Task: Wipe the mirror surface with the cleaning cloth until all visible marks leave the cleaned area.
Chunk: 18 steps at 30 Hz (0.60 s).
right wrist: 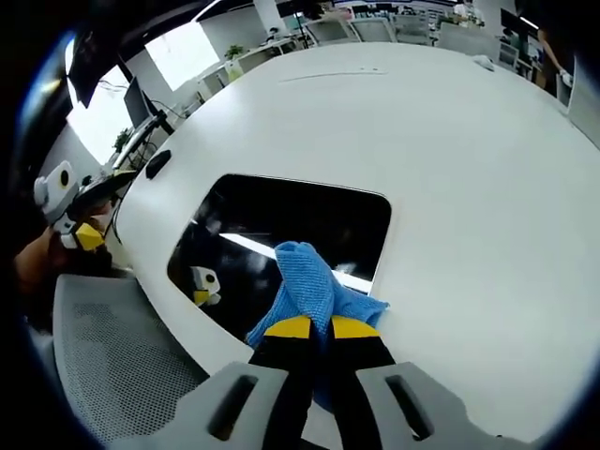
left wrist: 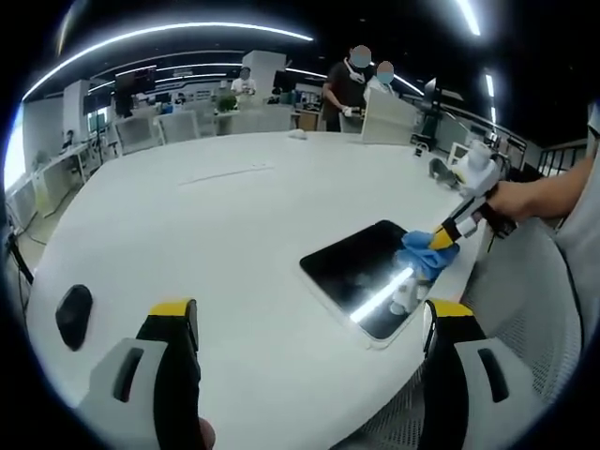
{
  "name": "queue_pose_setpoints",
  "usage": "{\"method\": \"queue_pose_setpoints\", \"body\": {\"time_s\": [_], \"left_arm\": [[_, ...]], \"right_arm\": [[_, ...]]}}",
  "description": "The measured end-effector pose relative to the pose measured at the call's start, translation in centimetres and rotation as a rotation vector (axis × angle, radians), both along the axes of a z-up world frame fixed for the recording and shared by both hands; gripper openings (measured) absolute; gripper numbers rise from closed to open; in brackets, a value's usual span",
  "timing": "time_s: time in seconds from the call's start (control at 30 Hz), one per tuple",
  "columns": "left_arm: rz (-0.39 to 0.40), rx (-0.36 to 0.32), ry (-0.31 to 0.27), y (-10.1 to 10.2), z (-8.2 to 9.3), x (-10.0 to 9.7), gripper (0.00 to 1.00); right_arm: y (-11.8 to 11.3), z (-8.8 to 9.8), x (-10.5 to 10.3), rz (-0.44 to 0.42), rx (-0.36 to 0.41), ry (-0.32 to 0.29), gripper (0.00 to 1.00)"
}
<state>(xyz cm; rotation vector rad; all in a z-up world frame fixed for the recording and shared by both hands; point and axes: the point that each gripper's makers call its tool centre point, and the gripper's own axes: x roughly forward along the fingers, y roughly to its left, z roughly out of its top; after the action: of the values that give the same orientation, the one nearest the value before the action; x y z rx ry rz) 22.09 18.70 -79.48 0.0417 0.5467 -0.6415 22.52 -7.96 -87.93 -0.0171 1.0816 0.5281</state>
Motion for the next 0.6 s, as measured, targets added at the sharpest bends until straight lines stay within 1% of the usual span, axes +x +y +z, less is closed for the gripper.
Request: {"method": "queue_pose_setpoints", "body": {"time_s": [0.33, 0.6], "left_arm": [[0.011, -0.003, -0.002, 0.2, 0.2, 0.5, 0.99], [0.006, -0.002, 0.006, 0.0, 0.0, 0.3, 0.99]], "right_arm": [[-0.1, -0.1, 2.8, 0.007, -0.016, -0.029, 0.0], [-0.1, 0.0, 4.9, 0.023, -0.04, -0.058, 0.0]]}}
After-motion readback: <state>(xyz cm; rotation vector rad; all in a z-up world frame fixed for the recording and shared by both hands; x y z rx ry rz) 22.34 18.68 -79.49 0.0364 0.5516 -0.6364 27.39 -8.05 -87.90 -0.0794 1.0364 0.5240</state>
